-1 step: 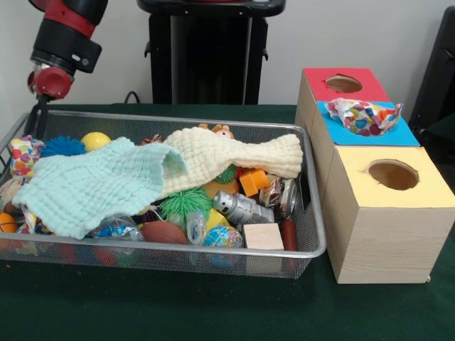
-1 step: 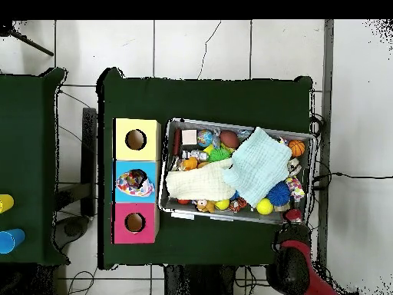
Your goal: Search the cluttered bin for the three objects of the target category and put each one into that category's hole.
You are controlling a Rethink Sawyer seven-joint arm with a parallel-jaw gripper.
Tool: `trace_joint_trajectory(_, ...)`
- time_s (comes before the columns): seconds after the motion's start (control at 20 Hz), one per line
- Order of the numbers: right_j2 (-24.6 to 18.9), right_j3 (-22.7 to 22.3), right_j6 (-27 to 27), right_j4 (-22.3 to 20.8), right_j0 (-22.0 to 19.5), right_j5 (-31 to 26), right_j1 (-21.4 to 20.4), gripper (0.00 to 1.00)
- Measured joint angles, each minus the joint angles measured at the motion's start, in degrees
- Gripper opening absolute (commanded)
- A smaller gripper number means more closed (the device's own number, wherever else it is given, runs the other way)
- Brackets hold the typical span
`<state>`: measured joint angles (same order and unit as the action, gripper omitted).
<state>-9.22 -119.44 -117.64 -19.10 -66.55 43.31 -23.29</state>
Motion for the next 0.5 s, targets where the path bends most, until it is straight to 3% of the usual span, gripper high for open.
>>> trace_joint_trajectory(0.5,-2.2,3.4,0.0,-1.1,0.0,-4.5,0.1,1.00)
